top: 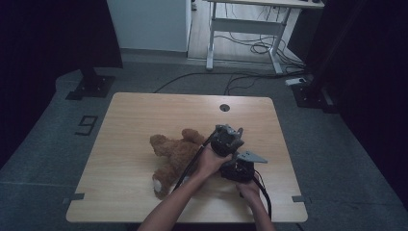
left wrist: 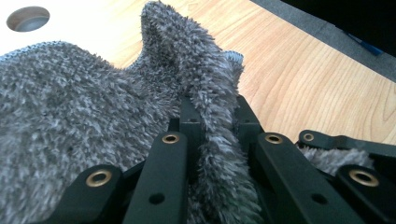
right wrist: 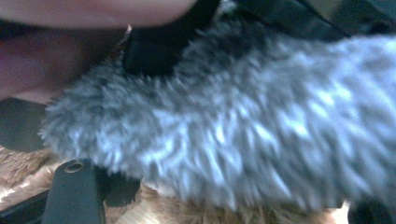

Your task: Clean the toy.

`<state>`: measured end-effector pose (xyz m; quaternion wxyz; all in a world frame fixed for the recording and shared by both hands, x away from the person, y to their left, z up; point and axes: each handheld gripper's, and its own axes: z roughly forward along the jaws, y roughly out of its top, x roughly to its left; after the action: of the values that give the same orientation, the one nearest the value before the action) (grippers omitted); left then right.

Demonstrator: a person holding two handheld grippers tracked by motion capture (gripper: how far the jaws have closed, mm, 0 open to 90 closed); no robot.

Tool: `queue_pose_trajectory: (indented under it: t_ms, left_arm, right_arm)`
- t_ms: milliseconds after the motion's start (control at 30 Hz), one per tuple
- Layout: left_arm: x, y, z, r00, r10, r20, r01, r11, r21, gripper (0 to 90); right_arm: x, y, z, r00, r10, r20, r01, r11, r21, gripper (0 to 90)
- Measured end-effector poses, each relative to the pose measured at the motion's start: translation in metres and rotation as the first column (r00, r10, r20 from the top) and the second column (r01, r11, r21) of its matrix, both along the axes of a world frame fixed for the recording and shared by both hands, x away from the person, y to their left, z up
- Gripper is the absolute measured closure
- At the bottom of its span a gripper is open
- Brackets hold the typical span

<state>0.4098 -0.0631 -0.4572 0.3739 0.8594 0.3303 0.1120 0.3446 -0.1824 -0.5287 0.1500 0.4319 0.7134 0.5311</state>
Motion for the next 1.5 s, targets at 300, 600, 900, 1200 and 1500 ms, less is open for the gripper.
queue_pose_trajectory:
  t_ms: [300,600,900,1200,1500]
  left_arm:
    - [-0.003,0.044,0.007,0.9965,0.073,0.039,-0.073,0.9973,-0.008,79.1]
    - [-0.004,0.099,-0.007,0.9919,0.124,-0.03,-0.126,0.9853,-0.115,79.1]
    - [-0.006,0.095,-0.009,0.9932,0.116,-0.012,-0.117,0.9886,-0.095,79.0]
    - [-0.021,0.073,0.013,0.9981,0.06,0.018,-0.057,0.9917,-0.115,78.8]
    - [-0.031,0.002,0.013,0.9982,-0.055,0.023,0.056,0.9982,-0.02,78.6]
  right_arm:
    - [0.0,0.001,0.0,1.0,-0.004,0.009,0.004,1.0,-0.006,26.4]
    - [0.001,0.0,0.0,1.0,0.001,0.004,-0.001,1.0,0.011,13.9]
    - [-0.004,-0.012,-0.001,0.9989,0.028,-0.037,-0.027,1.0,0.014,6.0]
    - [-0.006,-0.014,-0.006,0.9971,0.075,-0.017,-0.075,0.997,-0.021,16.7]
    - [-0.007,-0.014,-0.005,0.9982,0.06,0.001,-0.06,0.998,-0.033,23.5]
